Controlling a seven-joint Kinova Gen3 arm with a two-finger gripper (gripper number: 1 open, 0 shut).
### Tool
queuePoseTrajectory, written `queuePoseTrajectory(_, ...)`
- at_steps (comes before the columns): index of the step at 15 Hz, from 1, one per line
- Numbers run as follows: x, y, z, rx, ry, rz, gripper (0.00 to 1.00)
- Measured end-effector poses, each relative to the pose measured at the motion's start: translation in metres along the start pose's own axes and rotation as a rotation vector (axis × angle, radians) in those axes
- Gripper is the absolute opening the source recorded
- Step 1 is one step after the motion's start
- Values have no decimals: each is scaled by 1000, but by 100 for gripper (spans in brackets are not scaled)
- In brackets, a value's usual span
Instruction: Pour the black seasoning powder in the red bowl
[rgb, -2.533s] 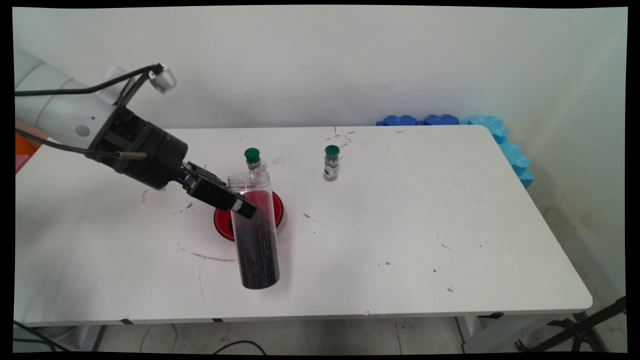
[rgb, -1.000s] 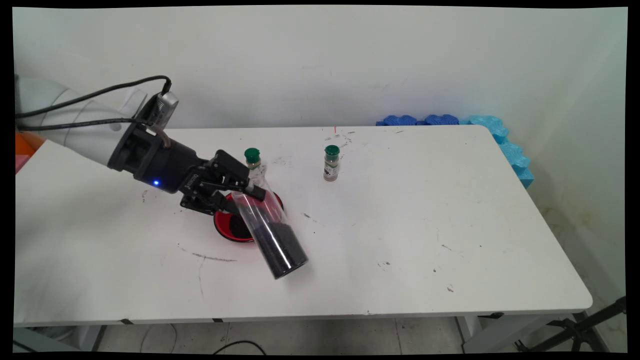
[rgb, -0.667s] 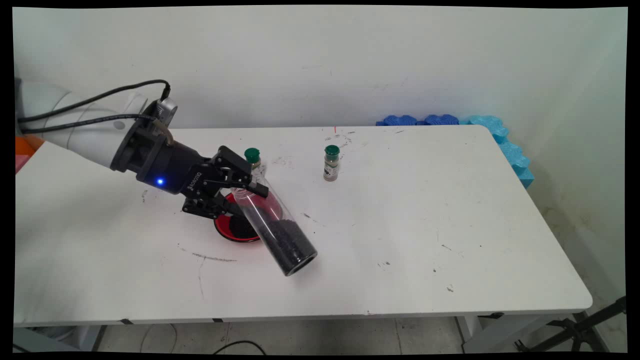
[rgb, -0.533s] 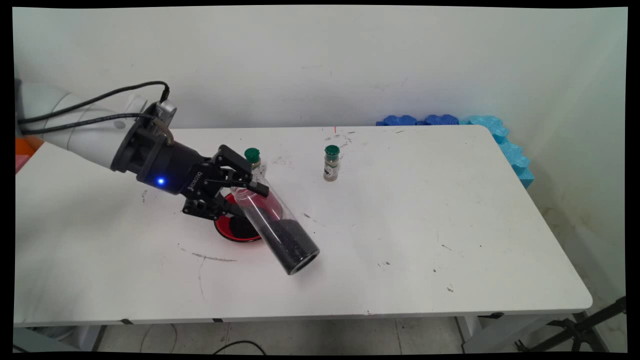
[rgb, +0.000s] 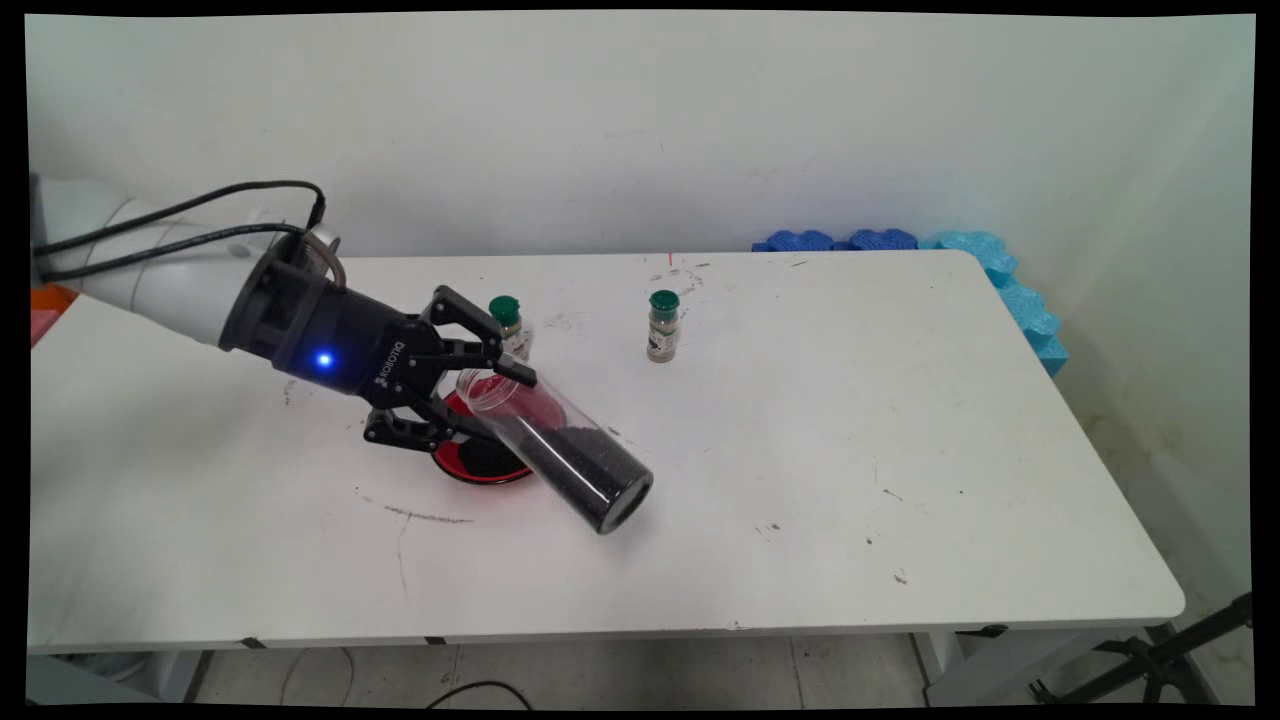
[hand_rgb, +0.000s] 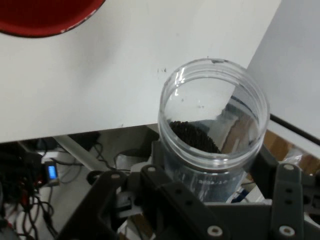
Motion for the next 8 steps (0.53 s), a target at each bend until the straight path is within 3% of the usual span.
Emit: queuePoseTrajectory(8, 2, -3, 1, -41, 10, -170, 0)
